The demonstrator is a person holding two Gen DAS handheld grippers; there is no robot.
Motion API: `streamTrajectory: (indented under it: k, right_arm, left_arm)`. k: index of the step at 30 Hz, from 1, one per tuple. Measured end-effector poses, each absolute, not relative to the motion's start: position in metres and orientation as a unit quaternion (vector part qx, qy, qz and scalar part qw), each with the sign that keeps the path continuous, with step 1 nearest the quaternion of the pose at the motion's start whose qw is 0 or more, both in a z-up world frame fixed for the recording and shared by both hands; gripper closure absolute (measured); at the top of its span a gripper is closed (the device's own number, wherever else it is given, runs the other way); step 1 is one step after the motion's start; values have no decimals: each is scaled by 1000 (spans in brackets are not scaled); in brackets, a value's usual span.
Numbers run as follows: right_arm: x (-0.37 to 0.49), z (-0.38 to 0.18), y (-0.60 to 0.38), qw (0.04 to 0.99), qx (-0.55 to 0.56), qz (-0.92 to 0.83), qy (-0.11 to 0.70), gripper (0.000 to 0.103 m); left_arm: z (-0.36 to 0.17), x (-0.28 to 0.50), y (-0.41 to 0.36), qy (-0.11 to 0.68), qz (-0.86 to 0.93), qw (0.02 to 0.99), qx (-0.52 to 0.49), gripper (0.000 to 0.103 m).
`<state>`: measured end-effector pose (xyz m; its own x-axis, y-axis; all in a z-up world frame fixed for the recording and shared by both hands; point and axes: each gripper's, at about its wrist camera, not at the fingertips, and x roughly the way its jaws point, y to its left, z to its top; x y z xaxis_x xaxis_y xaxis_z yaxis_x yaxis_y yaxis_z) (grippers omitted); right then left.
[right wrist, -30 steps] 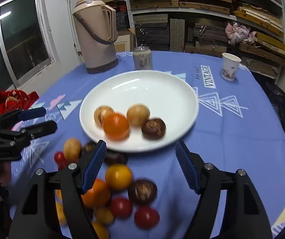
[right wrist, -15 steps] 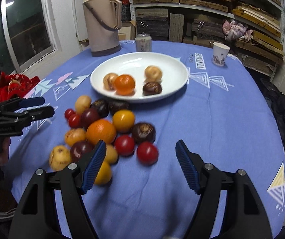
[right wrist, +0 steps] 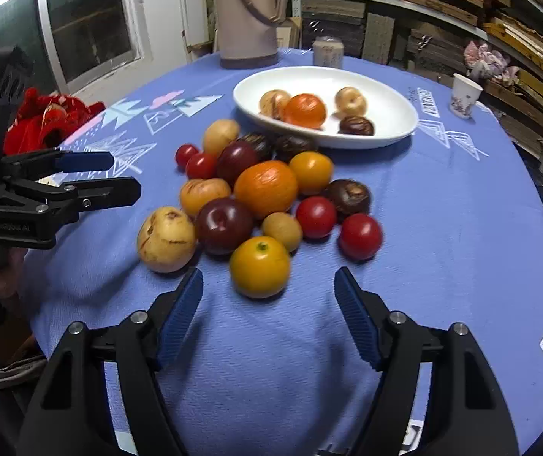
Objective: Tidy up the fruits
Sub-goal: 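Grasp the yellow citrus with the right tool while the left tool grasps a pale pear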
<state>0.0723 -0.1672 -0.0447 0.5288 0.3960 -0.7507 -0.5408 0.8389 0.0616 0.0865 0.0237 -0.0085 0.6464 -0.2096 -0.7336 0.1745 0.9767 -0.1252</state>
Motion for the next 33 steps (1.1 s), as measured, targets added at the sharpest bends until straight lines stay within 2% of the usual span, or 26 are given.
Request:
streamTrajectory:
  k: [7,9,33]
  right_arm:
    - [83,-59,-153,858,-92,270,428,55]
    - [87,-64,-148,856,-100,265,434,66]
    - [67,-63,-209,874,-56,233,422,66]
  left_arm:
    - [-10,81,18,412,-115,904,-12,14]
    - [-11,81,16,413,-116,903,-10,14]
    - [-39,81,-23,448,-126,885,27,14]
